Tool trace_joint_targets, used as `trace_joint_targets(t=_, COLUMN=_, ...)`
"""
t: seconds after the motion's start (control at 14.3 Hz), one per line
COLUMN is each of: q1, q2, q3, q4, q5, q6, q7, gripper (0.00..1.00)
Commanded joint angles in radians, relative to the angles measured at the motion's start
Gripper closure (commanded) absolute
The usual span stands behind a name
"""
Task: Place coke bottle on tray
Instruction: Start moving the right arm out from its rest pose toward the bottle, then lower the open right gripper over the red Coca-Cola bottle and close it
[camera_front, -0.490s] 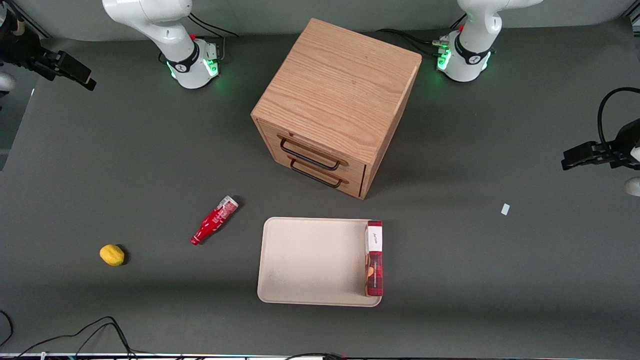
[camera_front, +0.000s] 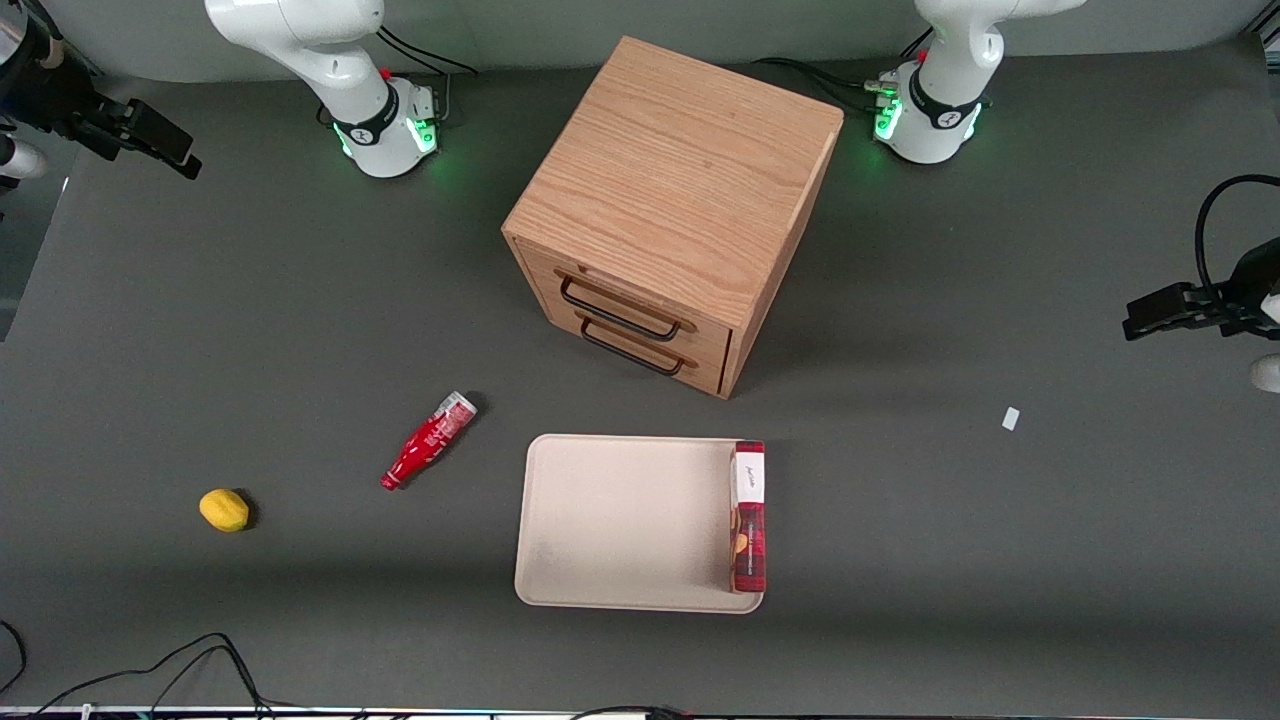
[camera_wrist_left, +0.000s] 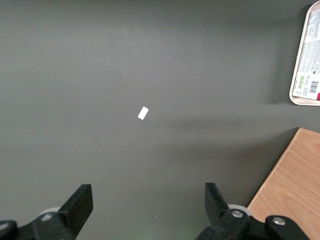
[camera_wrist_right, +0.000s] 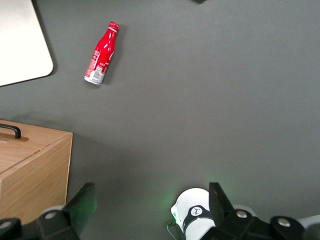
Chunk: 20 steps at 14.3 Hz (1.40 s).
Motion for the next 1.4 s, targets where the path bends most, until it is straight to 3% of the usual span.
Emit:
trace_joint_targets(t=0.0, q1=0.034, q2=0.085, q3=0.003, q4=0.034, q5=0.05, q6=0.008, q7=0.002, gripper=0.0)
trace_joint_targets(t=0.14, q1=0.031, q2=0.187, q3=0.008, q4=0.051, q5=0.122, q6=0.084, q7=0.043, gripper=0.0)
trace_joint_targets(t=0.42, q1=0.031, q2=0.447, q3=0.092, q4=0.029, q5=0.122, q6=0.3, q7=0.349, gripper=0.0)
trace_joint_targets(t=0.7, q1=0.035, q2=0.679, q3=0.127, q4=0.005, q5=0.029, q6=0.536, q7=0.554, gripper=0.0)
trace_joint_targets(t=0.91, q1=0.037, q2=0.753, q3=0.127, q4=-0.044, q5=-0.017, q6=0.722, q7=0.606, gripper=0.0)
trace_joint_targets(t=1.33, q1=0.037, q2=0.817, q3=0.127, q4=-0.161, q5=-0.033, q6=1.0, q7=0.639, gripper=0.0)
